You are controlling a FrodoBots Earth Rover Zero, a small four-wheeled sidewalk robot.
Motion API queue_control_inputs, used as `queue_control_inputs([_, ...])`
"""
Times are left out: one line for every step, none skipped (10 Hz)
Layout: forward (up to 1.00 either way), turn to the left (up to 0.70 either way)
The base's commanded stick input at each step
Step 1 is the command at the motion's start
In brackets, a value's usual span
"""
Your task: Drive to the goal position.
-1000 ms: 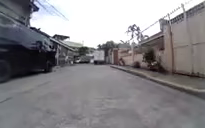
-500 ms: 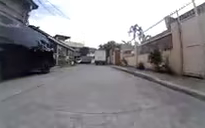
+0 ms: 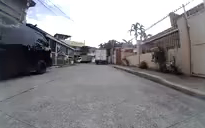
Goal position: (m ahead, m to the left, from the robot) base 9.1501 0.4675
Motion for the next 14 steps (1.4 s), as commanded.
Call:
queue_control_inputs([0.00,0.00])
queue_control_inputs([0.00,0.00])
queue_control_inputs([0.00,0.00])
queue_control_inputs([0.26,0.00])
queue_control_inputs([0.69,0.00])
queue_control_inputs([1.00,0.00])
queue_control_inputs([1.00,0.00])
queue_control_inputs([1.00,0.00])
queue_control_inputs([1.00,0.00])
queue_control_inputs([1.00,0.00])
queue_control_inputs([1.00,0.00])
queue_control_inputs([1.00,0.00])
queue_control_inputs([1.00,0.00])
queue_control_inputs([1.00,0.00])
